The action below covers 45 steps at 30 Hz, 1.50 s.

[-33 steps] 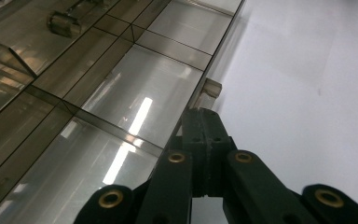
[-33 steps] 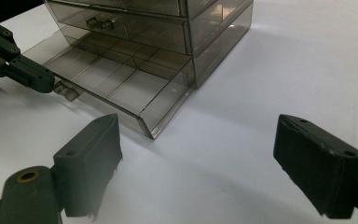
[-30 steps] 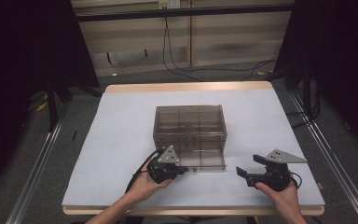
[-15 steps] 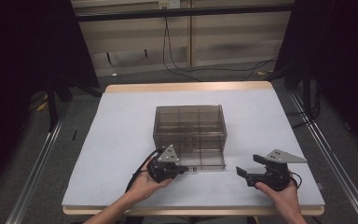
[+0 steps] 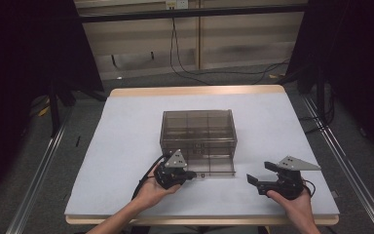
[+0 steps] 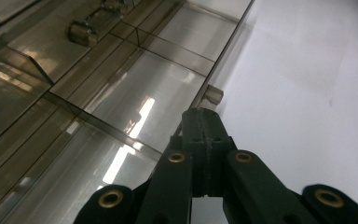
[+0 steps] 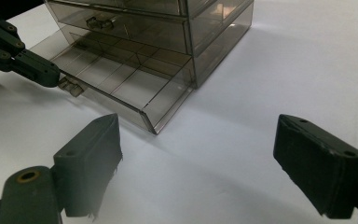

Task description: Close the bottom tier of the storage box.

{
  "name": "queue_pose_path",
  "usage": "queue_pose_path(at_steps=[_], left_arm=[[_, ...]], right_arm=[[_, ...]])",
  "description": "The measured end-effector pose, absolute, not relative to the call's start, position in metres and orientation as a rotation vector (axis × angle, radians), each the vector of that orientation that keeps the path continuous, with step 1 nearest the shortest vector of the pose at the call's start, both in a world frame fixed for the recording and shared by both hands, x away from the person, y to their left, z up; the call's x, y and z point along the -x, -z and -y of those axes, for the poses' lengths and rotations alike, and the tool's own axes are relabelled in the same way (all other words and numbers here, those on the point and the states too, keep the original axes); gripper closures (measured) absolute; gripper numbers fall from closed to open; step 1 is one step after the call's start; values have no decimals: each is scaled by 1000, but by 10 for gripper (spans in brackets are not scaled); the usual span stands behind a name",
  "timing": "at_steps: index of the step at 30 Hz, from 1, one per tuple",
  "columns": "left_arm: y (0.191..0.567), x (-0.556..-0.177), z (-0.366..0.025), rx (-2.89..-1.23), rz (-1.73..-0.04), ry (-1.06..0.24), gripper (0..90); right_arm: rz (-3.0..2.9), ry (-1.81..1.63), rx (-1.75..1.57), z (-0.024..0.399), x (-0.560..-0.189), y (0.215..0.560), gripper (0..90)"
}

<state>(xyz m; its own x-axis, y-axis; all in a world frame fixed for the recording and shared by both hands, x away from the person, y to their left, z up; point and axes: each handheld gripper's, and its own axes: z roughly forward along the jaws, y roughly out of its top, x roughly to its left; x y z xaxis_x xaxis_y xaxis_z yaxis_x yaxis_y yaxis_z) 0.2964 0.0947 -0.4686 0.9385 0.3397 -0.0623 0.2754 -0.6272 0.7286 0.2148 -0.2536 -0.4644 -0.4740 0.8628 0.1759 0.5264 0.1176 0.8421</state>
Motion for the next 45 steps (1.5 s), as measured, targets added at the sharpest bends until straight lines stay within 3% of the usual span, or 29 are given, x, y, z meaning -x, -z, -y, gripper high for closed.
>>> queue_pose_path(at_steps=[45], left_arm=[[473, -310, -94, -2248, -517, -141, 900]], right_arm=[[-2054, -1306, -1347, 253, -216, 464, 148]])
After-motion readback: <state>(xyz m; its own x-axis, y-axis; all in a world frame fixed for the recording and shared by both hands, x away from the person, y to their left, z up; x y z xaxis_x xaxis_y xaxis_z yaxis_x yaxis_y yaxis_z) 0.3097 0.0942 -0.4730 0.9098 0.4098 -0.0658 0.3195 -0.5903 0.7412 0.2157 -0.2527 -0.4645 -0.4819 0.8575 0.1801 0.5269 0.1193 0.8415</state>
